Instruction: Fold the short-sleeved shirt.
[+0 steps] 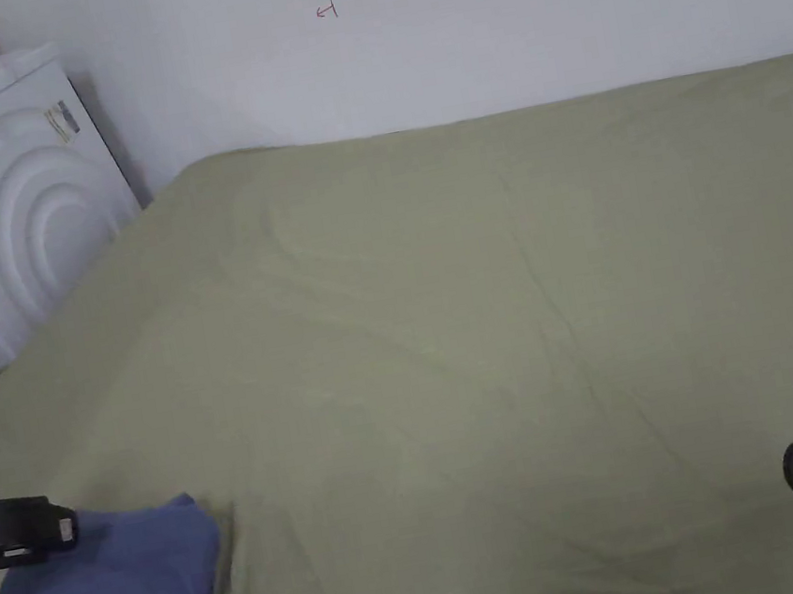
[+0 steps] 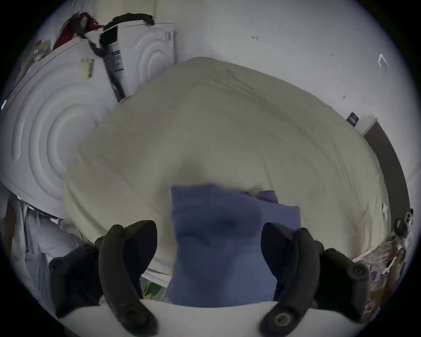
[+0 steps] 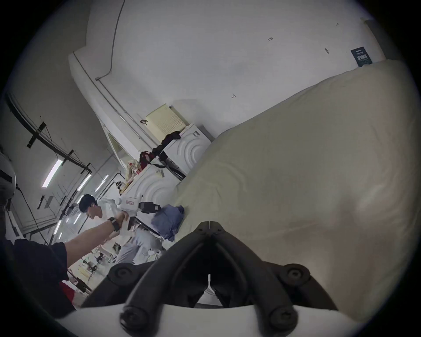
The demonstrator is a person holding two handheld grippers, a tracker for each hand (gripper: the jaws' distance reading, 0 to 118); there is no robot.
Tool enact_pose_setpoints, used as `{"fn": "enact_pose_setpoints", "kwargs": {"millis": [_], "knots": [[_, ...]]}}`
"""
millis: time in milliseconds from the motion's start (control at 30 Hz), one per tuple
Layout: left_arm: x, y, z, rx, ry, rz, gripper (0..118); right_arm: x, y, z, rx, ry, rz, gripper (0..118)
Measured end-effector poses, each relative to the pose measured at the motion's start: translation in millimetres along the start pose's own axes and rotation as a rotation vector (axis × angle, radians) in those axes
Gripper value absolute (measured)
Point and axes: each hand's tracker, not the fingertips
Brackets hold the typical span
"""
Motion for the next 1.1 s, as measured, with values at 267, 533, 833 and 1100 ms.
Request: {"fn": "enact_pose_setpoints", "kwargs": {"millis": [267, 533, 833, 1100], "knots": [[1.9, 7.6, 48.7, 0.269, 0.118, 0.051, 5, -5.0, -10.9, -0.6, -0.016, 0.017, 0.015, 1], [196.2, -35.5, 63.8, 0.550, -0.044, -0.130, 0, -22.2, -17.9, 31.7, 0.066, -0.311, 0.150, 1], [400.2, -110.2, 75.6, 0.638, -0.225, -0.090, 0, -54.2, -12.0, 71.3, 0.213, -0.714, 0.332, 1], [471.5, -131.8, 126.3, 0.756, -0.264, -0.241, 0, -82.5, 13.8, 115.4, 0.390, -0.925, 0.448, 1]]}}
